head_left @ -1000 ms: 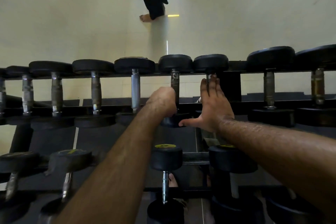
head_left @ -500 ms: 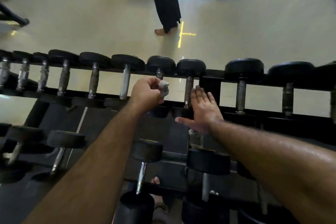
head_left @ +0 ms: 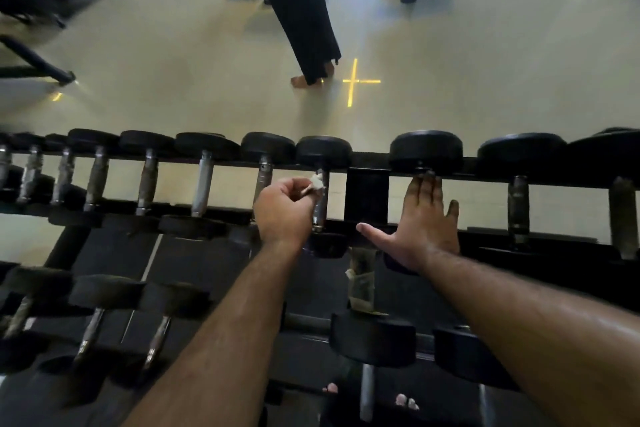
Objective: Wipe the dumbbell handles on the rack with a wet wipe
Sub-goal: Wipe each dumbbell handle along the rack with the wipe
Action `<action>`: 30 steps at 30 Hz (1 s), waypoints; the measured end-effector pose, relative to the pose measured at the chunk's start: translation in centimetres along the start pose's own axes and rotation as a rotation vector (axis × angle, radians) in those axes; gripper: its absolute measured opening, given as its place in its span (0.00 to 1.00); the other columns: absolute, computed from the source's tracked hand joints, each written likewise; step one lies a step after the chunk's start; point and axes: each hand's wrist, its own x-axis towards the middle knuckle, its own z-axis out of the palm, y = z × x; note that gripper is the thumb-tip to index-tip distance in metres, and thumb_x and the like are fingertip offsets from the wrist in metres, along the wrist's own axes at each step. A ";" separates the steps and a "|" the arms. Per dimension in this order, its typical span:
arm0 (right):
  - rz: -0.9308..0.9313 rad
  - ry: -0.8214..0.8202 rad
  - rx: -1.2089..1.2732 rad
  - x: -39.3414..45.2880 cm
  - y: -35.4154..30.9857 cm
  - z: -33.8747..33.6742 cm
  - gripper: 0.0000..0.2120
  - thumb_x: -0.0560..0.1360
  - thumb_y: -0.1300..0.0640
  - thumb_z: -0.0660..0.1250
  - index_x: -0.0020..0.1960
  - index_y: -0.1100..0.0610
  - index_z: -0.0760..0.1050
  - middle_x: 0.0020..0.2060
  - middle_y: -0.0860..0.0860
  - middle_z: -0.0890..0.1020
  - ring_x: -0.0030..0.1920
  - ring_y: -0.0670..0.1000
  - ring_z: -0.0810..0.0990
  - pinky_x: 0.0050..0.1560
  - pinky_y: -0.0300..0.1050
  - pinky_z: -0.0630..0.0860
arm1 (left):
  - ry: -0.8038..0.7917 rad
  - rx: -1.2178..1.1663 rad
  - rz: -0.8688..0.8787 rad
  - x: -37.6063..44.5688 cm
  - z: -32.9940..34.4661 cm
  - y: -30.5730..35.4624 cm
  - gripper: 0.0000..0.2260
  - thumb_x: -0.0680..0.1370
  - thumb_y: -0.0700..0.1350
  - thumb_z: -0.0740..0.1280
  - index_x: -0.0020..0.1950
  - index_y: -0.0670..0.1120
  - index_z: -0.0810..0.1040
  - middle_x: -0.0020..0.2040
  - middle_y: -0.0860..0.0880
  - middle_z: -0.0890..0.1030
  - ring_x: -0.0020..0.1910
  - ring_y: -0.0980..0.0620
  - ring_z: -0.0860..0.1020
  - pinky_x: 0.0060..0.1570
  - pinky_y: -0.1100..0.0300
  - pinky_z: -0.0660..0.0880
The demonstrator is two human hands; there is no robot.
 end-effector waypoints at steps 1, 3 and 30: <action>-0.009 -0.007 0.007 0.1 0.1 0.0 0.73 0.62 0.09 0.50 0.86 0.61 0.34 0.86 0.59 0.38 0.86 0.60 0.39 0.84 0.69 0.51 | 0.016 0.066 0.066 0.7 0.3 0.1 0.05 0.76 0.46 0.78 0.50 0.49 0.88 0.41 0.56 0.87 0.42 0.60 0.85 0.46 0.58 0.84; -0.025 -0.007 0.005 0.3 0.2 0.2 0.73 0.61 0.10 0.50 0.86 0.61 0.36 0.86 0.60 0.40 0.86 0.60 0.41 0.84 0.68 0.50 | 0.012 0.192 0.204 2.4 1.0 -0.3 0.04 0.77 0.45 0.76 0.51 0.50 0.88 0.43 0.56 0.87 0.43 0.59 0.84 0.46 0.61 0.82; -0.077 -0.004 -0.149 0.1 -0.9 0.2 0.67 0.65 0.14 0.50 0.87 0.60 0.48 0.86 0.62 0.42 0.86 0.61 0.41 0.85 0.63 0.52 | -0.907 0.904 0.900 8.9 1.1 -2.7 0.09 0.80 0.44 0.69 0.56 0.51 0.87 0.52 0.53 0.79 0.53 0.50 0.79 0.52 0.53 0.80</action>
